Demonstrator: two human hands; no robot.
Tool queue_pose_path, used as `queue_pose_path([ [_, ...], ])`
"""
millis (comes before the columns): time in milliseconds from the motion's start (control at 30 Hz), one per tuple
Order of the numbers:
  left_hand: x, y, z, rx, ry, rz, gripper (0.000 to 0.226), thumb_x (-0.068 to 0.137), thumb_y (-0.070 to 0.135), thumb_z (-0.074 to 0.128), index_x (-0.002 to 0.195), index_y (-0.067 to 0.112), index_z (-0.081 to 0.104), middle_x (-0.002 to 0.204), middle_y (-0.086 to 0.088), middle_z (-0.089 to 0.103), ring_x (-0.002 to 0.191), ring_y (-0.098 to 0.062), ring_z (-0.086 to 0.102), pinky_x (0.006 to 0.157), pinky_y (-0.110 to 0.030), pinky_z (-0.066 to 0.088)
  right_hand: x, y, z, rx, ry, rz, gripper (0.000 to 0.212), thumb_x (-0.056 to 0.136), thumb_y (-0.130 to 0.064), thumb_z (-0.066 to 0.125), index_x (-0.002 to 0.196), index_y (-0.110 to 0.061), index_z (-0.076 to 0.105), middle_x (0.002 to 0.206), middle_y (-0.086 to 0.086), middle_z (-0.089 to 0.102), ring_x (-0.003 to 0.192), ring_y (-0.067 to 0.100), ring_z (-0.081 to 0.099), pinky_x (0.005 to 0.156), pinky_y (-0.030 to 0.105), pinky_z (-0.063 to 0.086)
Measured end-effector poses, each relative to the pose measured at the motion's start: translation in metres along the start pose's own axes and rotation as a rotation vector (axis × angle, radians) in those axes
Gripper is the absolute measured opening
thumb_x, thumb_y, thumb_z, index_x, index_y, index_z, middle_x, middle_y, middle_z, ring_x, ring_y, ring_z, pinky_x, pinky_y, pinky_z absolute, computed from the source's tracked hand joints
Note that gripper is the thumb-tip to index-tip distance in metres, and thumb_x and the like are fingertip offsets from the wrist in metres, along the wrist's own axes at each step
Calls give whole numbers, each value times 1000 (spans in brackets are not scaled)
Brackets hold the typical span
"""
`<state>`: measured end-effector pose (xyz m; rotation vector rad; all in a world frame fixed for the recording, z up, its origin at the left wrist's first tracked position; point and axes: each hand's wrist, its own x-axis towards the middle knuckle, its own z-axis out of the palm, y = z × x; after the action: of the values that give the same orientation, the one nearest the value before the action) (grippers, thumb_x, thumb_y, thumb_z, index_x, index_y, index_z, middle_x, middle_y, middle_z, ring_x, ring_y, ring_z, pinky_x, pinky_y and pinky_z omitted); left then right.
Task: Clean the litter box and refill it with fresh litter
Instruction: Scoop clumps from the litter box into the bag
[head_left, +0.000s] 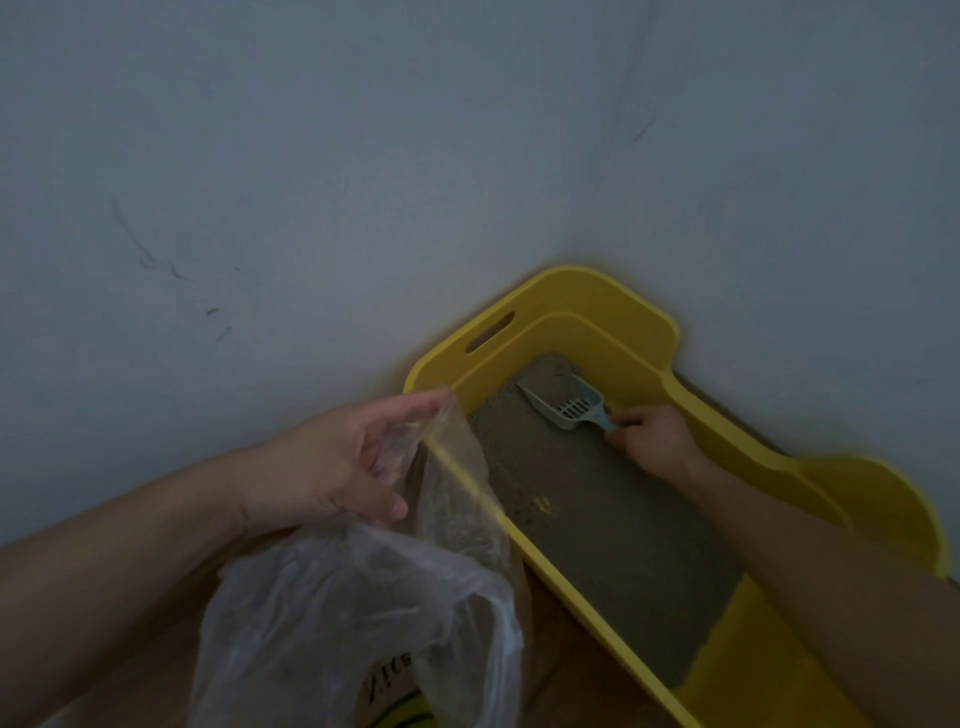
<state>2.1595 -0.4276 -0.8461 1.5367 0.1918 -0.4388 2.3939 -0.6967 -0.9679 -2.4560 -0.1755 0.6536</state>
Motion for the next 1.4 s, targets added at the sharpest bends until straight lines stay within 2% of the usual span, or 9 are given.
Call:
queue_pose_path([
  [267, -1, 3, 7, 4, 1, 10, 90, 72, -38, 51, 145, 12, 34, 146, 6, 43, 71, 9, 64, 56, -9, 47, 2, 4, -12, 48, -16, 19, 27, 92, -12, 66, 119, -10, 70, 86, 3, 66, 74, 17, 61, 58, 27, 45],
  [433, -1, -1, 6, 45, -8, 30, 96, 66, -24, 67, 146, 18, 34, 149, 15, 40, 114, 10, 57, 77, -10, 48, 3, 10, -18, 52, -26, 35, 28, 91, -11, 67, 119, -9, 70, 94, 6, 70, 80, 19, 63, 65, 30, 48],
  [533, -1, -5, 0, 49, -19, 0, 96, 64, -15, 70, 147, 22, 37, 140, 3, 48, 86, -2, 63, 66, -18, 47, 0, 9, -18, -66, 6, -31, 29, 93, -14, 64, 121, -12, 70, 110, 5, 70, 80, 10, 58, 71, 26, 45],
  [600, -1, -7, 0, 51, -26, -15, 96, 62, -10, 72, 145, 26, 41, 135, 1, 55, 96, -17, 58, 75, -30, 44, -3, 8, -15, -123, 39, -72, 30, 95, -15, 62, 124, -13, 68, 115, 6, 69, 78, 6, 57, 70, 24, 45],
  [667, -1, -6, 0, 46, -23, -8, 96, 64, -15, 71, 146, 23, 39, 138, 12, 58, 114, -10, 58, 83, -24, 48, -6, 9, -12, -151, 72, -97, 32, 95, -14, 61, 126, -14, 66, 114, 6, 70, 76, 6, 58, 67, 23, 46],
  [800, 0, -4, 5, -3, -24, -2, 90, 73, -36, 54, 144, 15, 36, 143, 4, 49, 79, 3, 67, 62, -12, 51, -9, 10, -9, -208, 106, -148, 30, 95, -14, 60, 124, -16, 69, 107, 6, 72, 74, 9, 58, 63, 24, 44],
  [1033, -2, -2, 4, 76, -1, 2, 95, 61, -7, 71, 143, 30, 40, 142, 18, 51, 120, 0, 52, 86, -16, 44, -16, 3, -11, -128, 108, -179, 30, 95, -15, 61, 125, -17, 67, 96, -1, 64, 72, 2, 54, 56, 17, 39],
  [1167, -4, -3, 1, 45, -12, -14, 93, 64, -5, 76, 141, 38, 46, 128, 1, 60, 110, -23, 45, 87, -36, 34, -22, -1, -12, -113, 105, -195, 31, 95, -16, 62, 126, -17, 66, 98, -1, 65, 71, 0, 54, 55, 15, 39],
  [1400, -10, 4, 6, 64, -5, 8, 91, 63, -5, 73, 139, 38, 46, 132, 25, 58, 117, -23, 37, 89, -36, 28, -41, -9, -18, -126, 112, -240, 33, 94, -16, 64, 127, -19, 66, 99, -1, 66, 79, 9, 60, 72, 27, 49],
])
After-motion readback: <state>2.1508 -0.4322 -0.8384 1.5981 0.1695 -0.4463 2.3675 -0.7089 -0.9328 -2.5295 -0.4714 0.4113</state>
